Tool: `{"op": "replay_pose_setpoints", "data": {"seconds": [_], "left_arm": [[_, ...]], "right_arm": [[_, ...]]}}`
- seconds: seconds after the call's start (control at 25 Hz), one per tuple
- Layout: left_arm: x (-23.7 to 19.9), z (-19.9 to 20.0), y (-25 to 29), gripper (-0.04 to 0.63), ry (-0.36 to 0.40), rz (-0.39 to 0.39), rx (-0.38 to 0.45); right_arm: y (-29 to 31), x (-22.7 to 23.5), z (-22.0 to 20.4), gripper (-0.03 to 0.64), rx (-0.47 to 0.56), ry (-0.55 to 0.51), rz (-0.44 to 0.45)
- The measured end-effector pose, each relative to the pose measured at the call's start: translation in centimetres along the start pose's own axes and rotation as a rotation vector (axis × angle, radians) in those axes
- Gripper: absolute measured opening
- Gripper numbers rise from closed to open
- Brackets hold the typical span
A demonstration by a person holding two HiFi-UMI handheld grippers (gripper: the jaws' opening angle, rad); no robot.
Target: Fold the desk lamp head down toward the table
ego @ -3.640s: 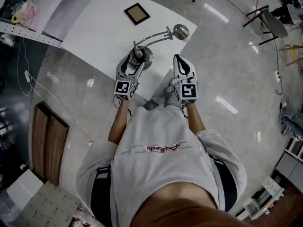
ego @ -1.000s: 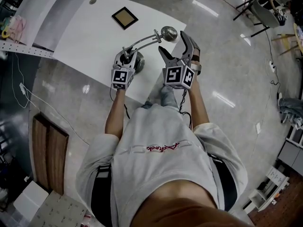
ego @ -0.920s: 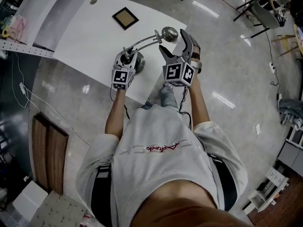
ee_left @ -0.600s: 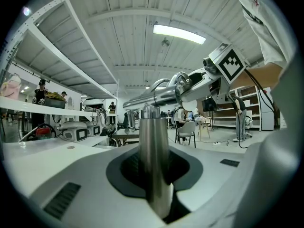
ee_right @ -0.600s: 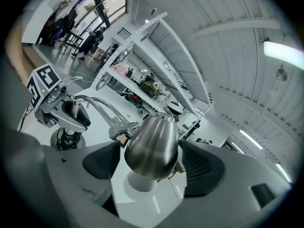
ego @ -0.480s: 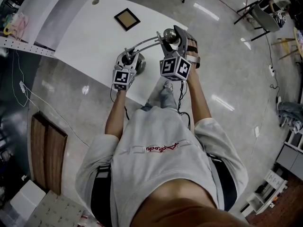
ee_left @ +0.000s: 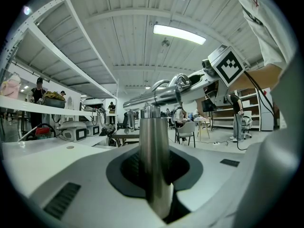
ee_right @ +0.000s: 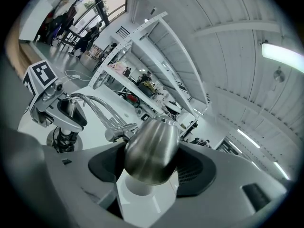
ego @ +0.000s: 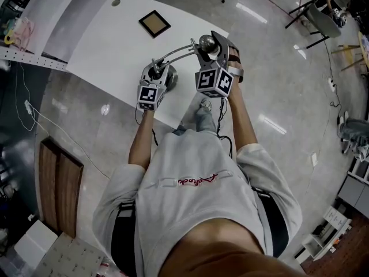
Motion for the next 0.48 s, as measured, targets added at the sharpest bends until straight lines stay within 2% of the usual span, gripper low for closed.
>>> {"op": "replay_pose_setpoints", "data": {"seconds": [0.48], "left_arm": [[0.2,0.0,-0.1,0.103,0.003,-0.006,0.001]], "right_arm": [[0.3,-0.6,-2.1,0.305,0.065,0.127,0.002]]}}
Point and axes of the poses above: the fingertips, and each gripper's own axes: y forward along the fingers, x to its right, z out of its top, the point moved 2 cm from there along -y, backward along the fingers, and after that the axes turned 6 degrees about y, right-handed, at the moved point
